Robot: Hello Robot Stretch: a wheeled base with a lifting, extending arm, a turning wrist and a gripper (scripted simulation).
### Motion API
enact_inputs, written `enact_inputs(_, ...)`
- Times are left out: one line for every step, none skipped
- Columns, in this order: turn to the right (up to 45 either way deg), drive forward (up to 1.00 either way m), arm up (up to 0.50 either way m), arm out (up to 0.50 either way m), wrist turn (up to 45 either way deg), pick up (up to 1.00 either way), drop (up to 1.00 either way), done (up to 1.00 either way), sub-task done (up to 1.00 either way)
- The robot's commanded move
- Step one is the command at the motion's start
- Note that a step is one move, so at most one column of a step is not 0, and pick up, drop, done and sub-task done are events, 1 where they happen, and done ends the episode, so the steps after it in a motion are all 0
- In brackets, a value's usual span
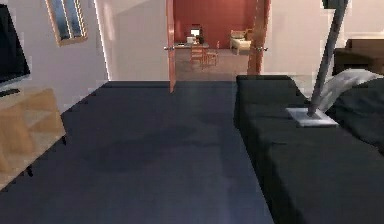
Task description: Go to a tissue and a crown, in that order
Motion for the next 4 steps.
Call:
enact_inputs(0.0,1.00,0.00,0.00,0.0,0.00,0.00,0.00,0.00)
enact_inputs(0.0,1.00,0.00,0.00,0.0,0.00,0.00,0.00,0.00)
enact_inputs(0.0,1.00,0.00,0.00,0.0,0.00,0.00,0.00,0.00)
enact_inputs(9.0,0.00,0.00,0.00,0.0,0.00,0.00,0.00,0.00)
